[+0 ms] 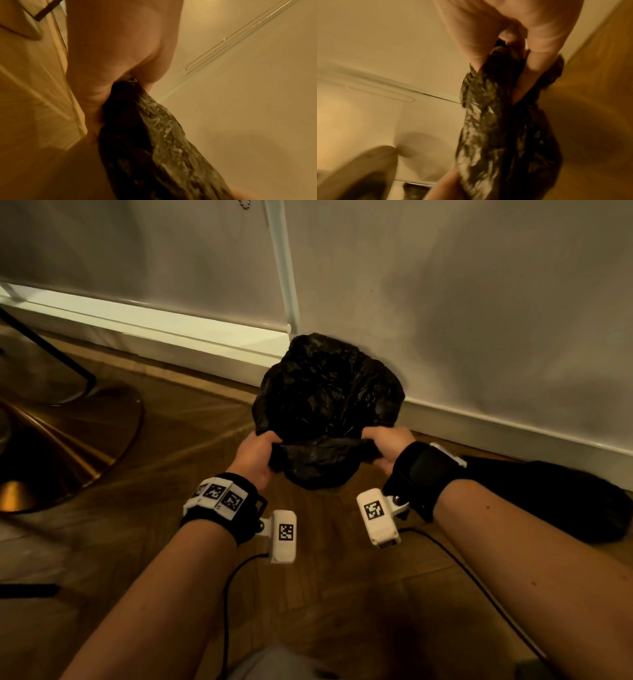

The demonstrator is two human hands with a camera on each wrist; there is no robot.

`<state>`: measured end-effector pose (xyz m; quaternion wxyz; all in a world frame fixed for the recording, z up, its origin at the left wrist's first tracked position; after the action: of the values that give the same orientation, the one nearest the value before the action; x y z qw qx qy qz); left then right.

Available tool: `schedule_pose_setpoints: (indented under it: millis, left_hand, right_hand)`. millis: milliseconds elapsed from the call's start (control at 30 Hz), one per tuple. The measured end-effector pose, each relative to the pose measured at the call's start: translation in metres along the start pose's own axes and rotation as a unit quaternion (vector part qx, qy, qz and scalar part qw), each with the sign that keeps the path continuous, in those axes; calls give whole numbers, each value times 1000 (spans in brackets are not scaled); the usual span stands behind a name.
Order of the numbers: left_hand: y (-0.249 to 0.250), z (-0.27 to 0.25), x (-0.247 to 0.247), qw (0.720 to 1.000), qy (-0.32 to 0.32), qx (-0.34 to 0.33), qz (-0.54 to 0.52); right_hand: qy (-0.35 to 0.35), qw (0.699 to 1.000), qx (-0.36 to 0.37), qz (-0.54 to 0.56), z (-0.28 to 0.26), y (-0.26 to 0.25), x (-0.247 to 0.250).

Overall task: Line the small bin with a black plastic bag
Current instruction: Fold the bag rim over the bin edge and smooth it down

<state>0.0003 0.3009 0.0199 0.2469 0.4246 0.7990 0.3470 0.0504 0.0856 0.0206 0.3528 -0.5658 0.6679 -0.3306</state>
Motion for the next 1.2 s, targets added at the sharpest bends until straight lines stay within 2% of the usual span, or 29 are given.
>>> schedule_pose_setpoints:
  millis: [167, 233, 300, 333, 367, 433, 500, 533, 633, 700, 733, 800, 867, 900, 933, 967, 1033, 1133, 1200]
  left_hand:
    - [24, -3, 17, 999, -17, -7, 39]
    - [24, -14, 23, 988, 59, -9, 146]
    - [13, -23, 29, 958, 140, -21, 248]
    - [4, -28, 28, 955, 148, -23, 256]
    - [-5, -30, 25, 966, 125, -13, 226]
    - [-20, -35, 10, 993, 21, 48, 106]
    - [-21, -38, -8, 990, -94, 102, 9]
    - [-16, -37, -12, 989, -107, 97, -8]
    - [1, -22, -6, 999, -15, 29, 37]
    - [11, -11, 2, 995, 9, -1, 98]
    - [15, -3, 5, 991, 16, -12, 132]
    - [23, 8, 10, 983, 33, -24, 179]
    - [25, 11, 9, 978, 26, -17, 204]
    - [23, 8, 7, 977, 15, -23, 213]
    - [21, 5, 4, 974, 3, -37, 223]
    - [17, 0, 2, 972, -2, -50, 231]
    - [8, -5, 0, 968, -6, -67, 240]
    - [-6, -6, 1, 974, -24, -57, 217]
    - [-7, -3, 3, 976, -18, -50, 210]
  right_hand:
    - [-63, 981, -89, 161, -35, 38, -28]
    - [-84, 972, -100, 195, -45, 43, -34]
    - [-87, 967, -99, 218, -46, 41, -36]
    - [-85, 966, -98, 223, -45, 40, -36]
    - [-82, 965, -98, 228, -45, 39, -37]
    - [-75, 962, -99, 242, -46, 38, -40]
    - [-66, 958, -105, 258, -47, 37, -46]
    - [-70, 957, -110, 261, -50, 36, -50]
    - [-111, 960, -121, 228, -59, 36, -56]
    - [-110, 970, -126, 174, -55, 41, -48]
    - [-93, 974, -132, 158, -52, 42, -42]
    - [8, 981, -134, 138, -42, 42, -23]
    - [138, 985, -42, 93, -29, 26, -2]
    - [164, 984, 15, 60, -24, 14, 4]
    - [153, 985, 62, 40, -20, 1, 4]
    - [109, 989, 87, 39, -15, -9, 0]
    - [55, 993, 106, 17, 0, -12, -1]
    - [65, 988, 139, -23, 30, 3, 22]
    - [61, 988, 143, 8, 26, 7, 32]
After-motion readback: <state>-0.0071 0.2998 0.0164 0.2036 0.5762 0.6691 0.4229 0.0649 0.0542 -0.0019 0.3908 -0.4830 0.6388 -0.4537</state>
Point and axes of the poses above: each hand's wrist, its own z-axis towards the middle knuckle, its own x-axis out of the back of the hand, y = z × x, the point moved 4 cm from there along z, towards the middle knuckle, and after that the axes turned 7 degrees about x, right-handed, at the moved point
